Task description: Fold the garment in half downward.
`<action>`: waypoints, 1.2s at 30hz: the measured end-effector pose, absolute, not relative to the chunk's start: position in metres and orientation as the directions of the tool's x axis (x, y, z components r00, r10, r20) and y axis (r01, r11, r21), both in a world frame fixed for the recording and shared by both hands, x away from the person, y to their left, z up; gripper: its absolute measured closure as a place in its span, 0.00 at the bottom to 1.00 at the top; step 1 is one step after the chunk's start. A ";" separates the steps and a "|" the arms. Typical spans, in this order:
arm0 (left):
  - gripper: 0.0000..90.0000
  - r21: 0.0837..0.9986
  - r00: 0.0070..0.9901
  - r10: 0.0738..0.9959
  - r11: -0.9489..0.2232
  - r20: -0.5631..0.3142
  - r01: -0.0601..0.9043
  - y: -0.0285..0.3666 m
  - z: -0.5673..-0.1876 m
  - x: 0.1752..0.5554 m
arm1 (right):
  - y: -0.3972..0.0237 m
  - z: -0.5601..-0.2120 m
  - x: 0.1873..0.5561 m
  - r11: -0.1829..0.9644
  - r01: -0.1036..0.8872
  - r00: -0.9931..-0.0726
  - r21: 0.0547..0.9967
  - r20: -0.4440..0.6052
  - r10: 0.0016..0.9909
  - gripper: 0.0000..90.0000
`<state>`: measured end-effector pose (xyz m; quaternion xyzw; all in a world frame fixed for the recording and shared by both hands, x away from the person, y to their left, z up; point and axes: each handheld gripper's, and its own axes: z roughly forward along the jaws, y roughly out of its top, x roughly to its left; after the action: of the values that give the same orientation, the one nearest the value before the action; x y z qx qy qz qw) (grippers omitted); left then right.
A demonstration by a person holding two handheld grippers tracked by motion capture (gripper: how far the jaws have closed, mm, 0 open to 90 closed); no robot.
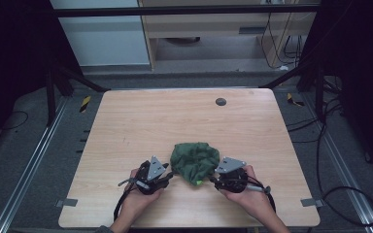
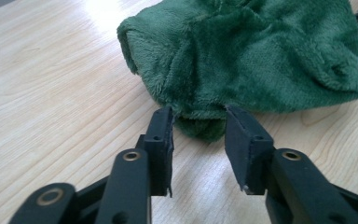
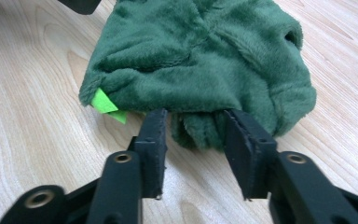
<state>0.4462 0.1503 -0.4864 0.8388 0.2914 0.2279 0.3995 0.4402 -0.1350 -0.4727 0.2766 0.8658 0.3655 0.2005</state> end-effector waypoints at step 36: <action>0.08 0.785 0.618 0.780 -0.441 0.095 0.436 0.207 -0.479 0.472 | -0.200 -0.480 0.445 0.422 0.533 -0.558 0.733 -0.070 0.827 0.10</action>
<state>0.4721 0.2075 -0.4793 0.8172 0.3721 0.2291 0.3758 0.4449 -0.2000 -0.4798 0.4173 0.8149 0.3389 0.2166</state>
